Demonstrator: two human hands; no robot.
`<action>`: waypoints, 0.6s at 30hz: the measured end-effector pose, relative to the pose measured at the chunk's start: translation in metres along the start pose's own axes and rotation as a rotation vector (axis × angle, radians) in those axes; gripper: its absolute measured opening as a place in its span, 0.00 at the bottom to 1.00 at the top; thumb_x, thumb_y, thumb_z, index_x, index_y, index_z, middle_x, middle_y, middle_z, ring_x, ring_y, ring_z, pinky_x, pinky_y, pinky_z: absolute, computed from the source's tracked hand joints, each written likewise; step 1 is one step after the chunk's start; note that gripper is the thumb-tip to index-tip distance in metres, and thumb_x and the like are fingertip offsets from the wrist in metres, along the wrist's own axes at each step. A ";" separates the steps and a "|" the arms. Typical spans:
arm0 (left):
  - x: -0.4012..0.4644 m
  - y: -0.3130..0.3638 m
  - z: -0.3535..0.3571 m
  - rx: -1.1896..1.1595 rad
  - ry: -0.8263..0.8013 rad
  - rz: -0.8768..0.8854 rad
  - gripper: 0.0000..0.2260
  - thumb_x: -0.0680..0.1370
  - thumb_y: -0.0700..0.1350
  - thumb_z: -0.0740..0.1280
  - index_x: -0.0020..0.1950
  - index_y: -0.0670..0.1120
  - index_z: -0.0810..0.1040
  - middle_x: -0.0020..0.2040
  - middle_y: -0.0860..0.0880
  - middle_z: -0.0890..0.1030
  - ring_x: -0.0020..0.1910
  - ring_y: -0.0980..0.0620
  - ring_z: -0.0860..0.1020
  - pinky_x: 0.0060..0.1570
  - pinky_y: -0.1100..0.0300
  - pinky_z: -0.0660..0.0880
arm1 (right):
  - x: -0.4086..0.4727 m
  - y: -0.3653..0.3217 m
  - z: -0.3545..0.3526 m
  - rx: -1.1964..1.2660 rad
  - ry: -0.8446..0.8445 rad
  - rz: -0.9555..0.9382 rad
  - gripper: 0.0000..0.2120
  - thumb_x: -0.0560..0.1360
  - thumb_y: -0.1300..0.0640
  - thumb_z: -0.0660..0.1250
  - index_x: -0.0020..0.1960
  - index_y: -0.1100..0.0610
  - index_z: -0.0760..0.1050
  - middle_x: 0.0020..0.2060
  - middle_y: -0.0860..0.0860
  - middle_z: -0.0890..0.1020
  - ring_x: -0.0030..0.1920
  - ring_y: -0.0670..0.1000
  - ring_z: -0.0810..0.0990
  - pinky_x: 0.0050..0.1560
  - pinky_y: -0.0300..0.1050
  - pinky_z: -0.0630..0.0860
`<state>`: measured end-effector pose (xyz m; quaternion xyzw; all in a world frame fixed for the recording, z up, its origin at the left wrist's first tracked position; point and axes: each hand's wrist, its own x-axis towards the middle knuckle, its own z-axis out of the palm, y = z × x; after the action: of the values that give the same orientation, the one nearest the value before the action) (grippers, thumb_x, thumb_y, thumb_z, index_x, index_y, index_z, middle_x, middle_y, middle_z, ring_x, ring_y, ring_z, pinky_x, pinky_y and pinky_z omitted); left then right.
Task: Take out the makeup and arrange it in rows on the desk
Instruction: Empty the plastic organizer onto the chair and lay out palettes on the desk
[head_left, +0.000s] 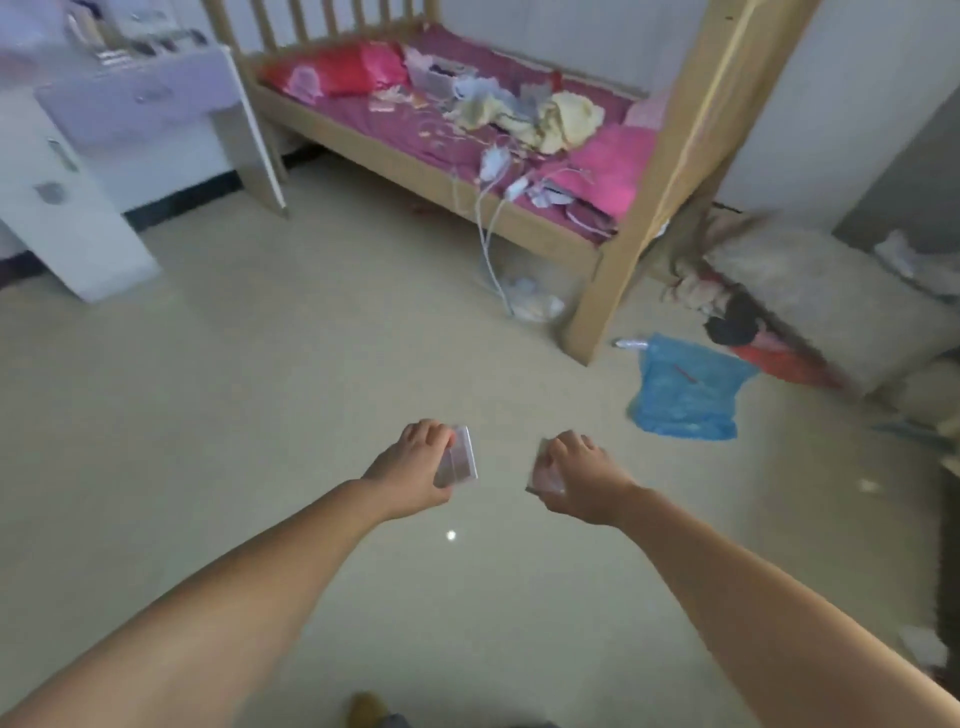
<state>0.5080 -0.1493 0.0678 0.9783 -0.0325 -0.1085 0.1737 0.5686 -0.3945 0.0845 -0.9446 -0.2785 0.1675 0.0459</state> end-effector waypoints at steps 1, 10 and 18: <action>-0.016 -0.033 -0.013 0.009 0.024 -0.044 0.20 0.71 0.49 0.68 0.58 0.46 0.65 0.60 0.48 0.67 0.62 0.48 0.65 0.53 0.54 0.72 | 0.022 -0.031 0.000 -0.016 0.001 -0.050 0.21 0.74 0.47 0.62 0.62 0.57 0.66 0.61 0.55 0.70 0.62 0.56 0.69 0.60 0.48 0.68; -0.153 -0.255 -0.088 0.031 0.168 -0.482 0.20 0.71 0.47 0.67 0.60 0.44 0.65 0.61 0.46 0.67 0.63 0.46 0.65 0.53 0.50 0.74 | 0.168 -0.291 -0.004 -0.059 -0.051 -0.493 0.19 0.74 0.44 0.63 0.58 0.56 0.69 0.56 0.54 0.71 0.57 0.55 0.71 0.55 0.47 0.72; -0.145 -0.381 -0.130 0.035 0.206 -0.665 0.20 0.72 0.46 0.66 0.61 0.43 0.66 0.60 0.44 0.68 0.61 0.45 0.67 0.54 0.49 0.74 | 0.307 -0.418 -0.020 -0.165 0.002 -0.745 0.16 0.75 0.48 0.58 0.58 0.57 0.69 0.57 0.54 0.72 0.57 0.55 0.71 0.51 0.46 0.73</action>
<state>0.4056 0.2658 0.0843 0.9439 0.3041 -0.0595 0.1143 0.6042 0.1235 0.0889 -0.7792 -0.6154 0.1152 0.0278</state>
